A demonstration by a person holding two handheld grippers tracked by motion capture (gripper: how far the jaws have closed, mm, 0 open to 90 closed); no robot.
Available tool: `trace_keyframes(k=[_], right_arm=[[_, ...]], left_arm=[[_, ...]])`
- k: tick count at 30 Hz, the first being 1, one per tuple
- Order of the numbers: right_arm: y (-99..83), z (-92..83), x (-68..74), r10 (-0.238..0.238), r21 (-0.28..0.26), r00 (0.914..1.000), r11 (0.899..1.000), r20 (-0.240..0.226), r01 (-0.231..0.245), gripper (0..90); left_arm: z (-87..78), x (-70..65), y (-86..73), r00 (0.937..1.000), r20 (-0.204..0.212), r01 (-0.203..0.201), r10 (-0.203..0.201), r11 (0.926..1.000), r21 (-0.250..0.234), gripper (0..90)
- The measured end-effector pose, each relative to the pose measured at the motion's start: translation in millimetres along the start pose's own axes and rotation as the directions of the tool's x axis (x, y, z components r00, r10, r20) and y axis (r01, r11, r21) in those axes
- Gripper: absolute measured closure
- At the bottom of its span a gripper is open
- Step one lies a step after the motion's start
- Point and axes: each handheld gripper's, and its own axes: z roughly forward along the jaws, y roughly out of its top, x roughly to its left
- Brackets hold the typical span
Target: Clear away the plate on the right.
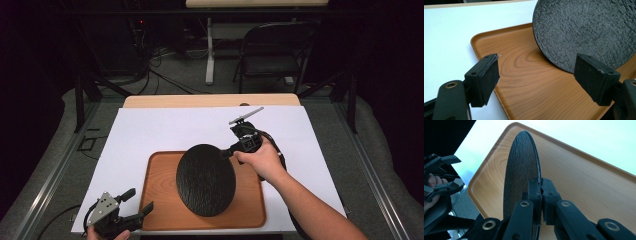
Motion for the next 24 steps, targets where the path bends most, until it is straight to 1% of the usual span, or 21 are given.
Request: trace_keyframes(k=[3,5,6,7,14,17,18,20,21,24], right_arm=[[-0.1,-0.8,2.2,-0.002,0.003,1.0,1.0,0.006,0.002,87.5],[0.0,-0.6,2.5,-0.017,0.0,0.9998,1.0,0.011,0.017,87.5],[-0.2,-0.8,2.9,-0.013,0.0,0.9999,1.0,0.011,0.013,87.5],[-0.4,-0.7,2.7,-0.021,-0.001,0.9997,1.0,0.014,0.021,87.6],[-1.6,-1.7,4.3,-0.014,0.0,0.9997,1.0,0.02,0.014,87.6],[-1.8,-1.3,5.3,-0.028,-0.001,0.999,1.0,0.035,0.028,87.5],[-1.9,-1.6,6.0,-0.024,0.001,0.9991,1.0,0.036,0.024,87.5],[-2.0,-2.0,6.3,-0.029,0.003,0.9988,1.0,0.038,0.029,87.4],[-2.1,-2.2,6.6,-0.04,0.003,0.9983,0.999,0.042,0.04,87.4],[-2.4,-2.6,7.6,-0.044,0.005,0.9979,0.999,0.048,0.044,87.3]], left_arm=[[0.3,0.0,-0.1,1.0,-0.002,-0.001,0.001,1.0,0.0,20.6],[0.1,0.3,0.0,1.0,0.004,-0.002,0.002,1.0,-0.002,20.6],[-0.2,0.3,0.0,1.0,0.003,-0.003,0.003,1.0,-0.003,20.6],[-0.3,0.3,0.0,1.0,0.003,-0.003,0.003,1.0,-0.003,20.6],[-0.6,-0.3,-0.1,1.0,-0.003,-0.004,0.004,1.0,-0.006,20.6],[-1.0,-0.3,-0.2,1.0,-0.004,-0.002,0.002,1.0,-0.006,20.6],[-1.0,-0.2,-0.2,1.0,-0.004,-0.002,0.002,1.0,-0.006,20.6],[-0.8,-0.2,-0.2,1.0,-0.004,-0.004,0.004,1.0,-0.006,20.6],[-0.7,-0.2,-0.2,1.0,-0.003,-0.004,0.004,1.0,-0.006,20.6],[-0.5,-0.3,-0.1,1.0,-0.003,-0.005,0.005,1.0,-0.006,20.6]])
